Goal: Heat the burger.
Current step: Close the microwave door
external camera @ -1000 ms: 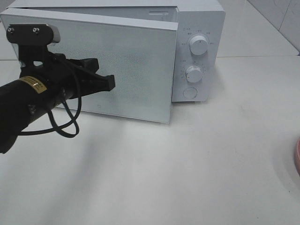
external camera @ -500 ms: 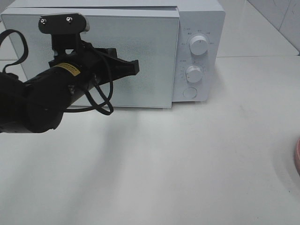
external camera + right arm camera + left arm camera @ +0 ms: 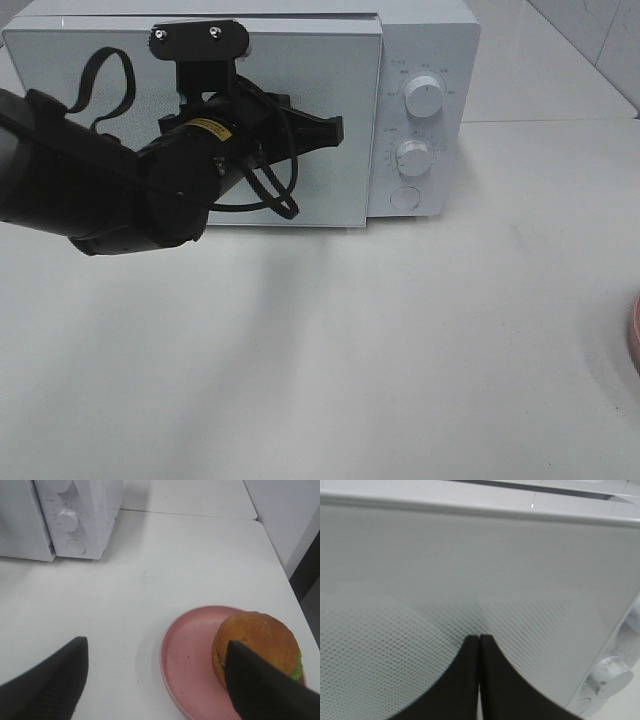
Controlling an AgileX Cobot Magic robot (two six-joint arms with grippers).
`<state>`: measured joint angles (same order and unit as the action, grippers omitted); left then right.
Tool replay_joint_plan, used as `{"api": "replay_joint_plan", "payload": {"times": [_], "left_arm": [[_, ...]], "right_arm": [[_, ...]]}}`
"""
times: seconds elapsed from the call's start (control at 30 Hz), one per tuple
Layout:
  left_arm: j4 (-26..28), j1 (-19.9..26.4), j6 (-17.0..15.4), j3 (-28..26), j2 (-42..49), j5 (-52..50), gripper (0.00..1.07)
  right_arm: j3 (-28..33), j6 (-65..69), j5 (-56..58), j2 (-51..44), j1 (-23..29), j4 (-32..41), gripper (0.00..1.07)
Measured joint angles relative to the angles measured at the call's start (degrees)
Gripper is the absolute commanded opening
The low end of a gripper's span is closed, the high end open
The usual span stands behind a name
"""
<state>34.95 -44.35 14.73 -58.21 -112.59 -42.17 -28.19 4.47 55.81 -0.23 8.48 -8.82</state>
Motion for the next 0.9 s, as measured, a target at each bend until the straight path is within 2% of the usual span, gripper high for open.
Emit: {"api": "replay_joint_plan", "payload": {"times": [0.23,0.37,0.47,0.77,0.9], "left_arm": [[1.38,-0.06,0.57,-2.41,-1.32,0.97,0.00],[2.64,0.69,2.98,-4.58,-2.01,2.58,0.00],[2.86,0.80,3.38,-5.33,-2.01,3.67,0.00],[3.27,0.63,4.76,-5.61,-1.72,6.07,0.00],[4.98,-0.57,7.28,-4.98,0.74,7.45,0.00]], "right_arm": [[0.00,0.00,0.00,0.00,0.00,0.00,0.72],[0.00,0.00,0.00,0.00,0.00,0.00,0.72],[0.00,0.00,0.00,0.00,0.00,0.00,0.72],[0.00,0.00,0.00,0.00,0.00,0.00,0.72],[0.00,0.00,0.00,0.00,0.00,0.00,0.72]]}}
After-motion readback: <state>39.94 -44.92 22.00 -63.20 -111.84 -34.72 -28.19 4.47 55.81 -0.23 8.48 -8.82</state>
